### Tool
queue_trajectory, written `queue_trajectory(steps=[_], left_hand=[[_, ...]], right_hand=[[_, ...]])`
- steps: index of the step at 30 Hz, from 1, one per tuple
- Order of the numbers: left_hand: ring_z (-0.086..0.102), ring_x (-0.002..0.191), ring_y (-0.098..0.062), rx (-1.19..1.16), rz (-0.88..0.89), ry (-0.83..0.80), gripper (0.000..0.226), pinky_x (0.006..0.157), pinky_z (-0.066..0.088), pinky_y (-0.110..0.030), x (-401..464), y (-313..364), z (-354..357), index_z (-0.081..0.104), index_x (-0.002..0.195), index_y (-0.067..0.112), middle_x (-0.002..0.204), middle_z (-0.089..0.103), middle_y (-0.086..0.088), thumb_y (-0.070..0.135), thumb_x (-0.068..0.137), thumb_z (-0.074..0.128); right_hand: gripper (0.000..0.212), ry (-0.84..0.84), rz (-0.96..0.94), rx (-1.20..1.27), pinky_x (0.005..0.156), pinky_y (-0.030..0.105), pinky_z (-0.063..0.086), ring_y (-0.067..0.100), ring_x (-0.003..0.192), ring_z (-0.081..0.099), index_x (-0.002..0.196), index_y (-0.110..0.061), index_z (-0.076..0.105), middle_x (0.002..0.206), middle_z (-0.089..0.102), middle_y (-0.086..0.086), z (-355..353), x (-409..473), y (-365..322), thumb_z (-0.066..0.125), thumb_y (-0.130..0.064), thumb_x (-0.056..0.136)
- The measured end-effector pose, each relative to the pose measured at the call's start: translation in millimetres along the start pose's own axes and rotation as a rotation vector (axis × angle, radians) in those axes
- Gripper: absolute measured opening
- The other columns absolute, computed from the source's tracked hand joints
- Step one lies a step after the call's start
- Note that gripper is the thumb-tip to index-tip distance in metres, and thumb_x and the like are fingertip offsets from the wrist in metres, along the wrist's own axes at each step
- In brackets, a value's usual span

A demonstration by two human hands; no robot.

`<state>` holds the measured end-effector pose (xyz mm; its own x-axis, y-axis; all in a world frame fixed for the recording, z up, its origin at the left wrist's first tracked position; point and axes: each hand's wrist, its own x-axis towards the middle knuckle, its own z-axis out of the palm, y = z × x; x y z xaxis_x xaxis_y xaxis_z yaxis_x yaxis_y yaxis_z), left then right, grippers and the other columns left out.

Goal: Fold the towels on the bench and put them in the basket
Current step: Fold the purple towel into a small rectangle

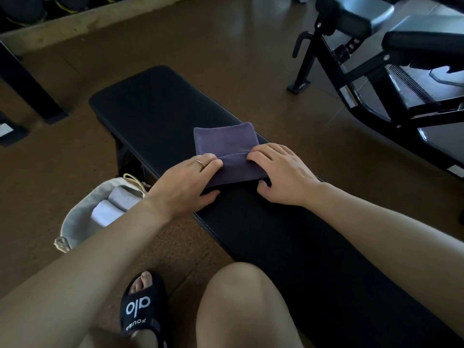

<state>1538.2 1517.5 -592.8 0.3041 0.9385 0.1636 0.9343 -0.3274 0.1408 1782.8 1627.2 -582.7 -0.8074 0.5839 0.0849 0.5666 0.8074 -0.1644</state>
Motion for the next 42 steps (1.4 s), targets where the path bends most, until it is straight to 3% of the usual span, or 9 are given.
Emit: queue_trajectory(steps=[5,8,11,16,26,30,33,38,42], left_hand=[[0.066,0.087,-0.025,0.092,0.029,0.113,0.037,0.067,0.051,-0.031,0.3,6.1,-3.9,0.058,0.114,0.006,0.106,0.063,-0.008,0.009,0.080,0.071],[0.064,0.074,-0.026,0.033,-0.022,0.114,0.033,0.057,0.048,-0.033,-0.4,7.0,-7.9,0.054,0.111,0.008,0.094,0.061,-0.006,0.007,0.081,0.068],[0.060,0.080,-0.022,-0.222,-0.196,0.092,0.030,0.068,0.051,-0.040,0.4,1.7,-12.8,0.046,0.114,0.020,0.097,0.059,0.001,0.018,0.090,0.062],[0.061,0.086,-0.012,-0.506,-0.355,0.167,0.023,0.070,0.051,-0.029,3.1,-6.1,-13.2,0.047,0.114,0.025,0.098,0.060,0.003,0.017,0.095,0.058],[0.058,0.099,-0.016,-0.592,-0.587,0.227,0.016,0.079,0.043,-0.028,17.3,-14.2,-0.5,0.057,0.113,0.020,0.101,0.062,0.003,0.018,0.098,0.052],[0.058,0.102,-0.020,-0.580,-0.660,0.223,0.017,0.088,0.050,-0.038,23.6,-17.9,2.7,0.061,0.112,0.019,0.099,0.063,0.005,0.022,0.099,0.051],[0.061,0.100,-0.020,-0.593,-0.729,0.210,0.018,0.085,0.053,-0.039,29.0,-21.8,4.5,0.061,0.114,0.021,0.103,0.064,-0.001,0.026,0.100,0.050],[0.064,0.094,-0.021,-0.619,-0.834,0.174,0.015,0.083,0.059,-0.045,36.9,-28.5,6.1,0.059,0.111,0.023,0.107,0.063,-0.004,0.030,0.100,0.051],[0.065,0.087,-0.020,-0.610,-0.863,0.142,0.014,0.078,0.061,-0.043,42.8,-28.9,4.2,0.058,0.111,0.027,0.107,0.062,-0.003,0.029,0.099,0.051]], right_hand=[[0.044,0.040,0.073,0.124,0.105,0.039,0.045,0.019,0.115,0.059,0.124,-0.024,0.058,0.123,0.063,-0.003,-0.1,7.6,-0.3,0.067,-0.026,0.081],[0.031,0.077,0.120,0.240,0.088,0.034,0.052,0.012,0.092,0.061,0.112,-0.024,0.060,0.103,0.066,-0.007,-1.5,8.4,1.1,0.065,-0.025,0.082],[0.022,0.100,0.201,0.423,0.074,0.024,0.052,0.006,0.084,0.064,0.109,-0.019,0.064,0.095,0.067,-0.006,-4.9,8.2,2.1,0.068,-0.015,0.088],[0.018,0.107,0.461,0.650,0.081,0.030,0.049,0.010,0.087,0.059,0.115,-0.017,0.064,0.098,0.066,-0.003,-4.3,19.6,2.8,0.057,-0.022,0.098],[0.022,0.092,0.606,0.685,0.065,0.026,0.044,0.009,0.086,0.062,0.109,-0.020,0.062,0.101,0.066,-0.002,-2.9,45.2,3.1,0.052,-0.037,0.102],[0.027,0.081,0.656,0.604,0.061,0.026,0.041,0.008,0.082,0.059,0.111,-0.020,0.061,0.100,0.064,-0.002,0.0,56.3,2.5,0.048,-0.043,0.104],[0.035,0.066,0.672,0.512,0.061,0.027,0.039,0.011,0.080,0.056,0.116,-0.017,0.060,0.104,0.063,0.000,3.4,64.2,1.4,0.044,-0.046,0.106],[0.041,0.058,0.660,0.326,0.083,0.039,0.045,0.022,0.087,0.055,0.122,-0.011,0.057,0.105,0.062,0.004,10.0,70.7,-6.7,0.035,-0.044,0.110],[0.038,0.081,0.655,0.256,0.088,0.042,0.047,0.020,0.086,0.052,0.127,-0.014,0.054,0.111,0.064,0.006,12.2,72.0,-12.0,0.037,-0.043,0.110]])
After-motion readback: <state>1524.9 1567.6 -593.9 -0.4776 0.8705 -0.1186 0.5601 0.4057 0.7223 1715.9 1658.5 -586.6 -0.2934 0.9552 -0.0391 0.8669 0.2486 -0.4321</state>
